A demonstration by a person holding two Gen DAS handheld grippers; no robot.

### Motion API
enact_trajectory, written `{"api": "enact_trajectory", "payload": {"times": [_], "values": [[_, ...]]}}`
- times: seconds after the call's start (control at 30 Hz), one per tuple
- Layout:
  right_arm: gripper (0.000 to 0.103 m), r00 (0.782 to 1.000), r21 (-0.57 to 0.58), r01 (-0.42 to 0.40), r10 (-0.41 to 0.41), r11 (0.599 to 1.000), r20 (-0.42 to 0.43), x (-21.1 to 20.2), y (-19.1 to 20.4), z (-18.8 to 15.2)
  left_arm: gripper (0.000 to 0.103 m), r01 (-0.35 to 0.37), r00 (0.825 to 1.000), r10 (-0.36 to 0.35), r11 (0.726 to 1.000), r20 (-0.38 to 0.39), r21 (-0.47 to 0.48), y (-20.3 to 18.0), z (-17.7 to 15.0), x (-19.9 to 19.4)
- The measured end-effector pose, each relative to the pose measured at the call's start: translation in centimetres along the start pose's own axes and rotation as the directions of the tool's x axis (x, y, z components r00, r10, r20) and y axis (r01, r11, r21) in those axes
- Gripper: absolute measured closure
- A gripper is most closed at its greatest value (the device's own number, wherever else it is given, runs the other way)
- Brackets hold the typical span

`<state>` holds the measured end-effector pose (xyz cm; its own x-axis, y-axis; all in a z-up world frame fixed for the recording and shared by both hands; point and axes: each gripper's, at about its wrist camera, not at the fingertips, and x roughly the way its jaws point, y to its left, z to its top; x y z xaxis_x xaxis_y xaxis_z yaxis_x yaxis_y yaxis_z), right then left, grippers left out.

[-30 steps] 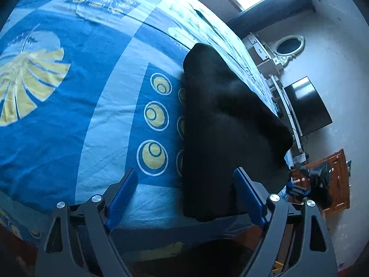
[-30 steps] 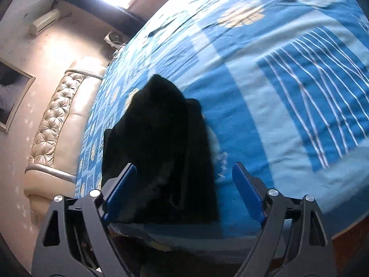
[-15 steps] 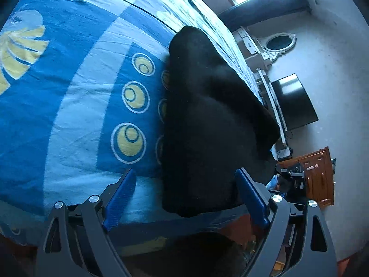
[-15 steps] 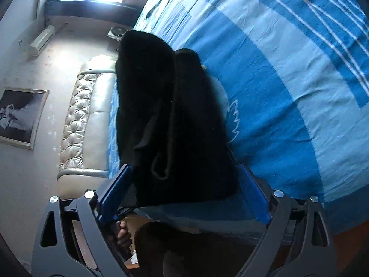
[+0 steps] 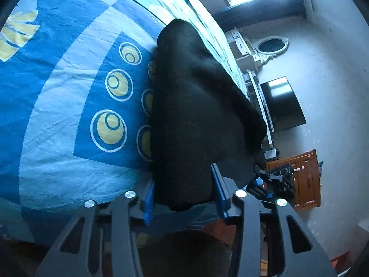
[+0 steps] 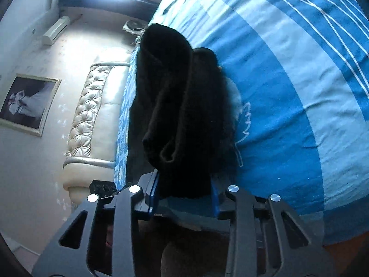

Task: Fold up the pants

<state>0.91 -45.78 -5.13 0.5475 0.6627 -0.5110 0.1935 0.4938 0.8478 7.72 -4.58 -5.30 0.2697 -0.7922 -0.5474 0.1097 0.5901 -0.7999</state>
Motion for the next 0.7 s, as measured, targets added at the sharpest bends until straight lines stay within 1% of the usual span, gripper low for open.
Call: {"api": "enact_trajectory", "payload": {"times": [0.07, 0.1, 0.13, 0.17, 0.2, 0.23, 0.27, 0.3, 0.33, 0.37, 0.4, 0.43, 0.5, 0.53, 0.57, 0.6, 0.63, 0.7], "values": [[0.070, 1.000, 0.002, 0.002, -0.002, 1.000, -0.005, 0.1, -0.5, 0.0, 0.062, -0.019, 1.000, 0.019, 1.000, 0.000, 0.024, -0.2, 0.0, 0.2], [0.067, 1.000, -0.001, 0.006, -0.006, 1.000, -0.007, 0.2, -0.8, 0.0, 0.060, -0.030, 1.000, 0.030, 0.999, -0.006, 0.037, -0.1, -0.1, 0.4], [0.064, 1.000, -0.013, 0.021, -0.021, 1.000, -0.012, 0.3, -1.0, -0.1, 0.052, -0.037, 0.999, 0.037, 0.998, -0.006, 0.041, 0.0, -0.1, 0.5], [0.051, 0.999, -0.030, 0.046, -0.047, 0.998, -0.028, 0.5, -1.1, -0.2, 0.047, -0.050, 0.999, 0.050, 0.998, -0.005, 0.038, 0.1, 0.2, 0.7], [0.046, 0.999, -0.033, 0.032, -0.033, 0.999, -0.038, 0.5, -1.2, -0.3, 0.043, -0.055, 0.998, 0.055, 0.998, 0.002, 0.031, 0.1, 0.1, 0.8], [0.044, 0.999, -0.028, 0.011, -0.013, 1.000, -0.043, 0.2, -1.4, -0.3, 0.039, -0.056, 0.998, 0.056, 0.998, 0.008, 0.026, 0.1, 0.1, 0.5], [0.036, 0.999, -0.024, 0.000, -0.001, 1.000, -0.036, -0.3, -1.4, -0.2, 0.035, -0.072, 0.997, 0.072, 0.997, 0.015, 0.017, 0.0, 0.1, 0.2], [0.027, 1.000, -0.031, 0.004, -0.005, 1.000, -0.021, -0.9, -1.4, 0.0, 0.028, -0.100, 0.994, 0.100, 0.995, 0.034, 0.009, -0.2, 0.1, -0.5], [0.023, 1.000, -0.050, 0.025, -0.025, 0.998, 0.001, -1.7, -1.2, 0.4, 0.024, -0.124, 0.990, 0.123, 0.992, 0.062, 0.010, -0.4, 0.3, -1.3], [0.016, 0.999, -0.066, 0.040, -0.040, 0.997, 0.010, -2.1, -1.1, 0.9, 0.024, -0.136, 0.986, 0.133, 0.990, 0.096, 0.025, -0.8, 0.6, -2.2], [0.013, 0.999, -0.080, 0.044, -0.043, 0.996, 0.017, -2.5, -1.0, 1.3, 0.023, -0.138, 0.984, 0.131, 0.989, 0.117, 0.051, -1.1, 1.1, -2.8], [0.012, 0.999, -0.088, 0.043, -0.041, 0.995, 0.022, -2.7, -1.0, 1.8, 0.020, -0.148, 0.982, 0.137, 0.986, 0.132, 0.082, -1.4, 1.7, -3.1], [0.012, 0.999, -0.085, 0.045, -0.042, 0.995, 0.034, -2.5, -1.3, 3.1, 0.019, -0.174, 0.974, 0.150, 0.974, 0.169, 0.142, -1.7, 3.1, -3.5], [0.012, 0.999, -0.082, 0.039, -0.036, 0.996, 0.040, -2.2, -1.4, 3.8, 0.019, -0.181, 0.973, 0.154, 0.971, 0.172, 0.154, -1.7, 3.7, -3.2], [0.012, 0.999, -0.081, 0.023, -0.020, 0.996, 0.041, -1.6, -1.4, 4.6, 0.019, -0.175, 0.976, 0.150, 0.972, 0.160, 0.159, -1.3, 4.4, -2.9], [0.012, 0.999, -0.083, 0.017, -0.014, 0.996, 0.039, -1.1, -1.5, 5.3, 0.019, -0.158, 0.982, 0.139, 0.976, 0.129, 0.151, -0.9, 5.6, -1.9], [0.012, 0.999, -0.087, 0.010, -0.007, 0.996, 0.037, -0.5, -1.4, 6.1, 0.019, -0.149, 0.985, 0.133, 0.979, 0.112, 0.140, -0.4, 6.0, -1.2], [0.012, 0.999, -0.101, -0.008, 0.011, 0.995, 0.030, 0.9, -1.1, 7.8, 0.019, -0.140, 0.987, 0.131, 0.984, 0.088, 0.113, 0.4, 7.4, 0.4]]}}
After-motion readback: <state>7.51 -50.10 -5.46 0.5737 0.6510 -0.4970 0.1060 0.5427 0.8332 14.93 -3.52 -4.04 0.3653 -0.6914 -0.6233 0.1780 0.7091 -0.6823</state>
